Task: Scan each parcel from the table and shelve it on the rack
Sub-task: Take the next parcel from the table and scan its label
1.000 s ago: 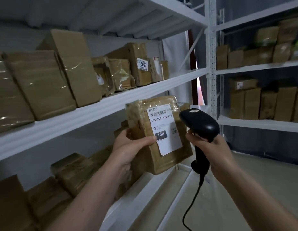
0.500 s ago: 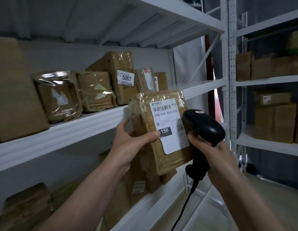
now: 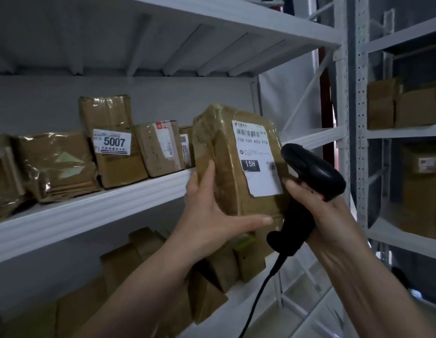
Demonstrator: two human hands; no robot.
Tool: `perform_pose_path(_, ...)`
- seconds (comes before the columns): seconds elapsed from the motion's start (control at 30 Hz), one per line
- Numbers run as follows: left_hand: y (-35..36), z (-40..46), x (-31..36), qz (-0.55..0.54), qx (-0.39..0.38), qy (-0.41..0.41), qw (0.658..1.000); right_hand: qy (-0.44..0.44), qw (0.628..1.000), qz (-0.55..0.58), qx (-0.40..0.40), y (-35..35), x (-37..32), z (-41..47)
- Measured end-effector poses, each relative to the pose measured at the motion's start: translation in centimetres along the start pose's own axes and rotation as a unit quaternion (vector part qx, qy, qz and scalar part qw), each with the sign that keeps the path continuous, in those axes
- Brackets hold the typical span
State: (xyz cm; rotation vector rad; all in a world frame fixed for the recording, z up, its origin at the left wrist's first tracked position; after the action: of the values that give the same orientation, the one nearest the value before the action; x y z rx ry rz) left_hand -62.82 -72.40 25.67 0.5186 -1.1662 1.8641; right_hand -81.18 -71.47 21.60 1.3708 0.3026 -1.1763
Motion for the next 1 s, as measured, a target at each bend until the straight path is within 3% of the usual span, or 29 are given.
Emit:
perform_pose_path(0.07,1.3,1.1,1.2,0.031,0.017,0.007,0.999,0.001,1.0,0.021,-0.023,-0.1,-0.8,1.6)
perform_pose_path(0.17,1.6,3.8,3.5,0.036,0.1,0.037,0.994,0.006,0.997,0.048,-0.053,0.7,-2.1,4.2)
perform_pose_path(0.37,0.9,11.7,8.6,0.085,0.18,0.083,0.976,0.05,0.995,0.067,-0.052,3.5,-4.3,9.9)
perform_pose_path(0.53,0.7,17.9,10.0,0.085,0.214,0.026,0.973,0.119,0.987,0.078,-0.073,5.4,-4.5,13.6)
perform_pose_path(0.73,0.9,21.2,8.8,0.247,0.202,-0.017,0.948,0.204,0.973,0.06,-0.088,6.4,-3.4,15.9)
perform_pose_path(0.83,1.0,21.8,8.6,0.264,0.199,0.018,0.944,0.212,0.972,0.046,-0.087,6.9,-2.7,16.5)
perform_pose_path(0.9,1.3,22.0,8.7,0.29,0.156,0.057,0.943,0.212,0.973,0.035,-0.086,7.1,-2.4,17.0)
perform_pose_path(1.0,1.6,22.2,8.9,0.373,0.119,0.093,0.916,0.202,0.976,0.03,-0.075,7.1,-1.6,17.8)
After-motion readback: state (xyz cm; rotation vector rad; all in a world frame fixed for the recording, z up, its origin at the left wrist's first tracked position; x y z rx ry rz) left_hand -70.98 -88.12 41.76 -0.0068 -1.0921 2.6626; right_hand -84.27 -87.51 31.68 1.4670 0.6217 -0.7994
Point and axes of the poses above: each hand's wrist, its own z-axis towards the middle knuckle, its own y-axis out of the palm, x = y × z, the point moved 3 cm from there along z, towards the middle knuckle, and after that the axes turned 10 degrees about x, right-handed, at the moved point
